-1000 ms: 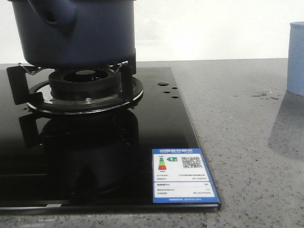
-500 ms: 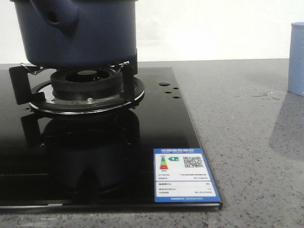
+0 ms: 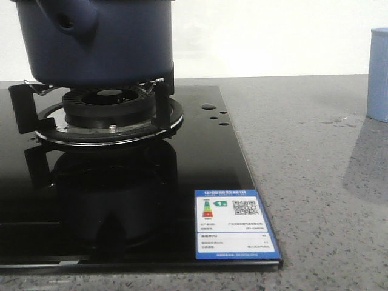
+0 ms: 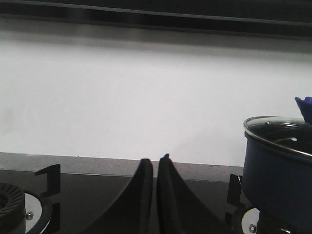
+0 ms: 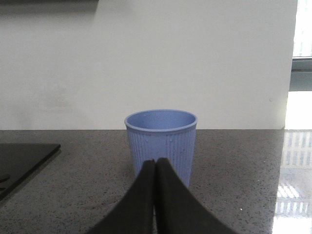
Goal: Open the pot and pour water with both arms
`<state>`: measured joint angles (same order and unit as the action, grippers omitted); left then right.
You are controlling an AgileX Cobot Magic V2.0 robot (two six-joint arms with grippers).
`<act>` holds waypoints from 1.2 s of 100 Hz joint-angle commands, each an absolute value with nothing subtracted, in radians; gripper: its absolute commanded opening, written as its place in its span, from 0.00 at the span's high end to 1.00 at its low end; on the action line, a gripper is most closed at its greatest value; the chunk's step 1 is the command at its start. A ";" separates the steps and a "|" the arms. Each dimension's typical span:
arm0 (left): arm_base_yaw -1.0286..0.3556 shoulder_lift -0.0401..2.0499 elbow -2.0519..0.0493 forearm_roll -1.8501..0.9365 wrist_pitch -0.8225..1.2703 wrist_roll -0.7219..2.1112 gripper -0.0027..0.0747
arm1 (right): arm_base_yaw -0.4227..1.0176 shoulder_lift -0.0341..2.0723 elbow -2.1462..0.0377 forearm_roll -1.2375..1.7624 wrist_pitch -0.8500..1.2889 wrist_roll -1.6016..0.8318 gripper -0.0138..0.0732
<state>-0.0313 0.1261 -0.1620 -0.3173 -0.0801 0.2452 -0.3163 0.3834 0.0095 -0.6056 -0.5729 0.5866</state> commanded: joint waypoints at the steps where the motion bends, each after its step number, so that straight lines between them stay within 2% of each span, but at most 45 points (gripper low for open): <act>1: -0.027 0.137 -0.189 -0.324 -0.140 0.243 0.99 | -0.313 0.389 0.026 -0.579 -0.626 0.575 0.91; 81: -0.027 0.137 -0.189 -0.322 -0.145 0.243 0.99 | -0.313 0.389 0.026 -0.579 -0.626 0.575 0.91; 102: -0.027 0.135 -0.183 -0.189 -0.078 0.239 0.99 | -0.313 0.389 0.026 -0.579 -0.626 0.575 0.91; 120: -0.027 0.077 -0.079 -0.064 -0.086 0.125 0.99 | -0.313 0.389 0.026 -0.579 -0.626 0.575 0.91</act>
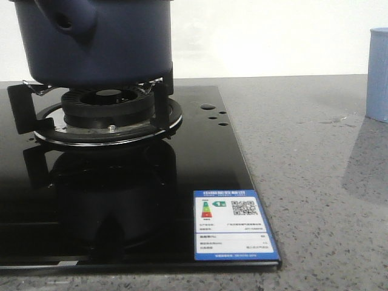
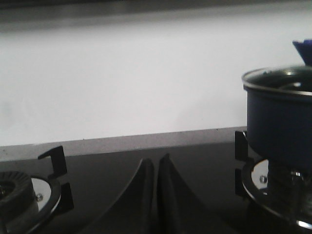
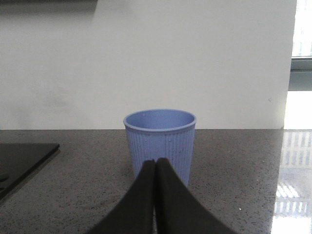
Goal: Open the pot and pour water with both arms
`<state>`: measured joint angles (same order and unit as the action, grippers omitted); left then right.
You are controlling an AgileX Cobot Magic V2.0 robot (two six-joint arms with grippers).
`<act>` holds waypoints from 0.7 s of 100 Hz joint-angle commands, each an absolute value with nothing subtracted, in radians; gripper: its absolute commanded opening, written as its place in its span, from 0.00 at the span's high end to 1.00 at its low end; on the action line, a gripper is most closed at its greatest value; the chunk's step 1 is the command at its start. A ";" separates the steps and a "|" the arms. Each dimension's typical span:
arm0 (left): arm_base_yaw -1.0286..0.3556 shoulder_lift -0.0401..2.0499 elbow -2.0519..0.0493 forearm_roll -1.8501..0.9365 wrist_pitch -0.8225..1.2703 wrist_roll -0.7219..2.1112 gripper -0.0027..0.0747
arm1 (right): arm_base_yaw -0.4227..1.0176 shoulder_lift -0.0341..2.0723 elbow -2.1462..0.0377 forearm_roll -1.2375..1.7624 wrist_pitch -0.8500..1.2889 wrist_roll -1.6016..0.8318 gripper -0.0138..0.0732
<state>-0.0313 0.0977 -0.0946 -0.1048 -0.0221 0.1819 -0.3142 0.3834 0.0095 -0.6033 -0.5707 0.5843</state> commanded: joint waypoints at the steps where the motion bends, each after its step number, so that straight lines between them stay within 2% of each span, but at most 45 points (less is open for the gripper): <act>1: -0.027 0.073 -0.074 -0.066 -0.086 0.121 0.99 | -0.313 0.389 0.026 -0.579 -0.626 0.575 0.91; 15: -0.027 0.003 0.014 -0.068 -0.086 0.100 0.99 | -0.313 0.389 0.026 -0.579 -0.626 0.575 0.91; 23: -0.027 -0.030 0.013 -0.068 -0.008 0.100 0.99 | -0.313 0.389 0.026 -0.579 -0.626 0.575 0.91; 70: -0.027 -0.028 0.013 -0.075 0.011 0.100 0.99 | -0.313 0.389 0.026 -0.579 -0.626 0.575 0.91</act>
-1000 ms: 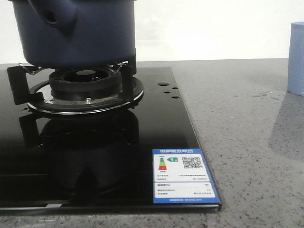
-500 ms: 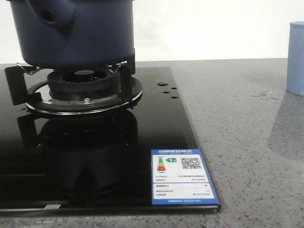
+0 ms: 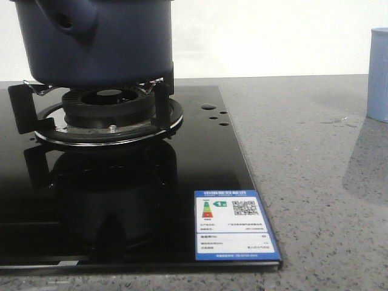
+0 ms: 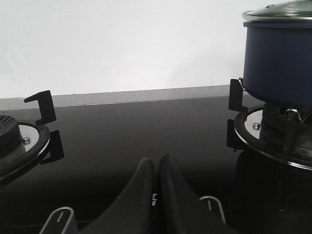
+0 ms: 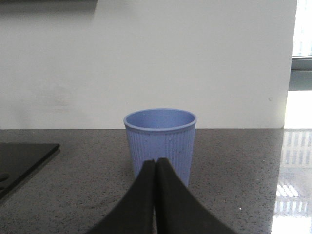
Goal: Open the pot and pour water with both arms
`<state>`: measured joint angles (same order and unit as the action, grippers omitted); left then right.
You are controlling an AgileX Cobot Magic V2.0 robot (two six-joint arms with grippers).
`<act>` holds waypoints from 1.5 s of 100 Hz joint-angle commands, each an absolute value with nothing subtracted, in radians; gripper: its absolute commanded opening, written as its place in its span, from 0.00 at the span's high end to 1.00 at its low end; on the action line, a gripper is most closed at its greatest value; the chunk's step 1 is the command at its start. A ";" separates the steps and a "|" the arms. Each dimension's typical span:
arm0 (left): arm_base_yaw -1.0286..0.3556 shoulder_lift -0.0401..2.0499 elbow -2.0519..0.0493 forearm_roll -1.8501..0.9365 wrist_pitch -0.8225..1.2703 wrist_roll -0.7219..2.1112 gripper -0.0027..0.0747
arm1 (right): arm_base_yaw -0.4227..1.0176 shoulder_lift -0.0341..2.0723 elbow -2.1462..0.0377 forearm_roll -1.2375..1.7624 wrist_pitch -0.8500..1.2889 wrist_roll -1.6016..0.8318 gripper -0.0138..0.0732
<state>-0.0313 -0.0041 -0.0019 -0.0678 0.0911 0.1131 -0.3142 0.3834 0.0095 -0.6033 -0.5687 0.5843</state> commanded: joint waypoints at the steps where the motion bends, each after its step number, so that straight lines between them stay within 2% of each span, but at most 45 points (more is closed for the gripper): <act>1: -0.027 -0.028 0.013 -0.075 0.011 0.100 0.99 | -0.313 0.389 0.026 -0.579 -0.626 0.575 0.91; 75: -0.027 -0.028 0.013 -0.075 0.011 0.100 0.99 | -0.310 0.389 0.026 -0.579 -0.624 0.575 0.91; 97: -0.027 -0.028 0.013 -0.075 0.011 0.100 0.99 | -0.194 0.385 0.026 -0.516 -0.544 0.558 0.91; 127: -0.027 -0.028 0.013 -0.075 0.011 0.100 0.99 | 0.024 0.385 -0.040 -0.134 -0.295 0.103 0.91; 150: -0.027 -0.028 0.013 -0.075 0.011 0.100 0.99 | 0.035 0.278 -0.066 -0.069 -0.165 -0.049 0.91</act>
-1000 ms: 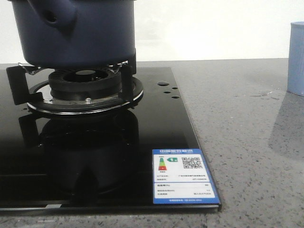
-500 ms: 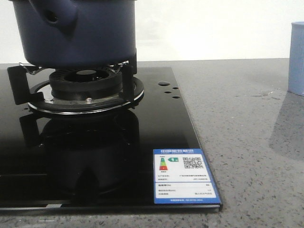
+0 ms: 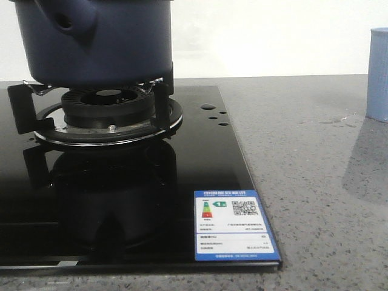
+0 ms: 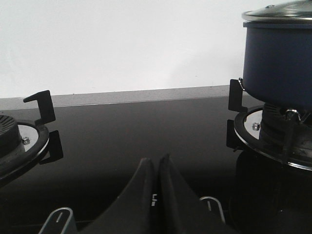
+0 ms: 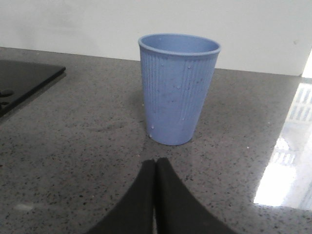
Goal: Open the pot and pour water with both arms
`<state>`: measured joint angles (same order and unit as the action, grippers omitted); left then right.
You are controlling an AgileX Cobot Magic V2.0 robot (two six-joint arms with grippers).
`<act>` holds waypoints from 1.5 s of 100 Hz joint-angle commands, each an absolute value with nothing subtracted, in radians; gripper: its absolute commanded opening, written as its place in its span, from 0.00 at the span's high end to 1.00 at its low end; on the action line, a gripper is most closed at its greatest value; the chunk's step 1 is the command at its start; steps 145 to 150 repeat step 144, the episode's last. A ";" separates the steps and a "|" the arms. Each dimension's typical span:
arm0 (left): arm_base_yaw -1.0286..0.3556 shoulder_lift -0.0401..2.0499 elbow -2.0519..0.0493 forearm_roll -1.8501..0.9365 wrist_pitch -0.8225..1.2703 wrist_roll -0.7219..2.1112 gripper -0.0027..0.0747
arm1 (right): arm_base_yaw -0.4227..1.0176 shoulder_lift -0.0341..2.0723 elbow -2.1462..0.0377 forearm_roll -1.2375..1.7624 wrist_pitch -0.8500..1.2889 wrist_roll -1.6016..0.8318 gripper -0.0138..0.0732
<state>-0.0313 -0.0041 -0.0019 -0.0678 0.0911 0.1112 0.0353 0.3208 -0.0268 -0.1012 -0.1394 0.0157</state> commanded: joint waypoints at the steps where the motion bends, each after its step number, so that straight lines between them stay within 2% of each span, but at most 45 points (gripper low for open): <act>1: -0.027 -0.028 0.013 -0.075 0.011 0.100 0.99 | 0.035 0.272 -0.066 -0.069 -0.160 -0.051 0.91; 19: -0.027 -0.028 0.013 -0.075 0.011 0.100 0.99 | -0.004 0.128 -0.048 -0.064 -0.022 -0.081 0.91; 34: -0.027 -0.028 0.013 -0.075 0.011 0.100 0.99 | -0.030 0.042 0.026 -0.063 -0.043 -0.081 0.91; 45: -0.027 -0.028 0.013 -0.075 0.011 0.100 0.99 | -0.030 -0.035 0.027 -0.053 0.034 -0.081 0.91; 150: -0.027 -0.028 0.013 -0.075 0.011 0.100 0.99 | -0.034 -0.031 0.027 -0.053 0.044 -0.081 0.91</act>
